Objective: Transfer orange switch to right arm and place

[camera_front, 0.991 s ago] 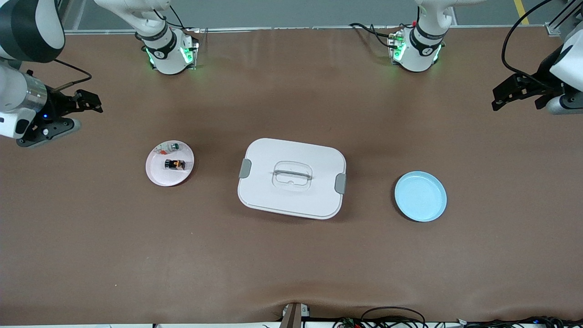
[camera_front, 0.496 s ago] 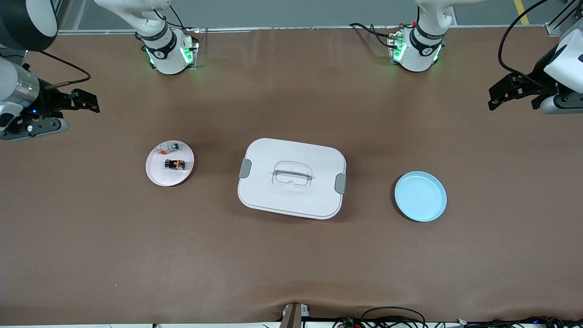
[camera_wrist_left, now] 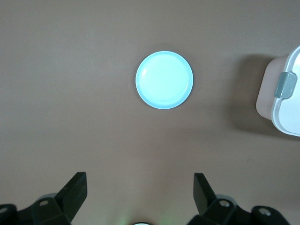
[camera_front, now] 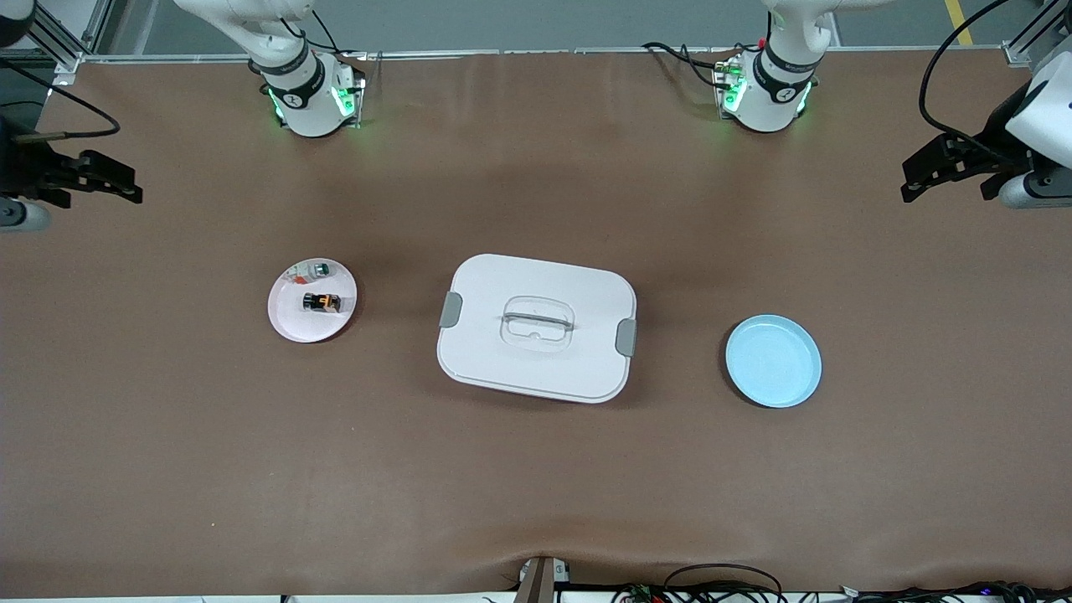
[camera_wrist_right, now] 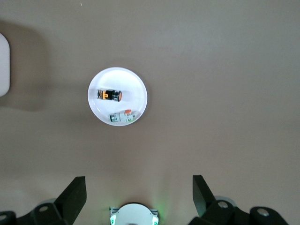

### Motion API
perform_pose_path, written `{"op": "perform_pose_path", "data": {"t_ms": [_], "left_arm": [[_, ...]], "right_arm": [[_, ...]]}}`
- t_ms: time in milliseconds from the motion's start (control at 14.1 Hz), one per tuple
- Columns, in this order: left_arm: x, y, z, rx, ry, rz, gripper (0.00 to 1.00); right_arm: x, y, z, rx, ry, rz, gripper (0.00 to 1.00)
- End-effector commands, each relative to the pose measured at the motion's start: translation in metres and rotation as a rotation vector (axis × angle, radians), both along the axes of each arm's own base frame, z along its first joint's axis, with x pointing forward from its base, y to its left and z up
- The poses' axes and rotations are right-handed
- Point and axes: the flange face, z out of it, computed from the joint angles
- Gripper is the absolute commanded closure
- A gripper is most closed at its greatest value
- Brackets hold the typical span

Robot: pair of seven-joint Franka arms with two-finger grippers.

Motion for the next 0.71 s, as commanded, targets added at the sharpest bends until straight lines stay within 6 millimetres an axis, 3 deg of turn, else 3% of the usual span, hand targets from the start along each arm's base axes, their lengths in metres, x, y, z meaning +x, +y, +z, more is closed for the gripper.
{"op": "perform_pose_path", "data": {"t_ms": [0, 354, 637], "left_arm": [[-0.006, 0.002, 0.007, -0.004, -0.004, 0.000, 0.00], [-0.005, 0.001, 0.009, 0.000, -0.011, -0.018, 0.00], [-0.004, 0.000, 0.011, 0.000, -0.015, -0.015, 0.00]], "right_arm": [[0.004, -0.001, 0.010, 0.013, -0.003, -0.029, 0.00], [0.010, 0.030, 0.013, -0.033, -0.055, -0.186, 0.00], [0.010, 0.021, 0.015, -0.011, -0.058, -0.178, 0.00]]}}
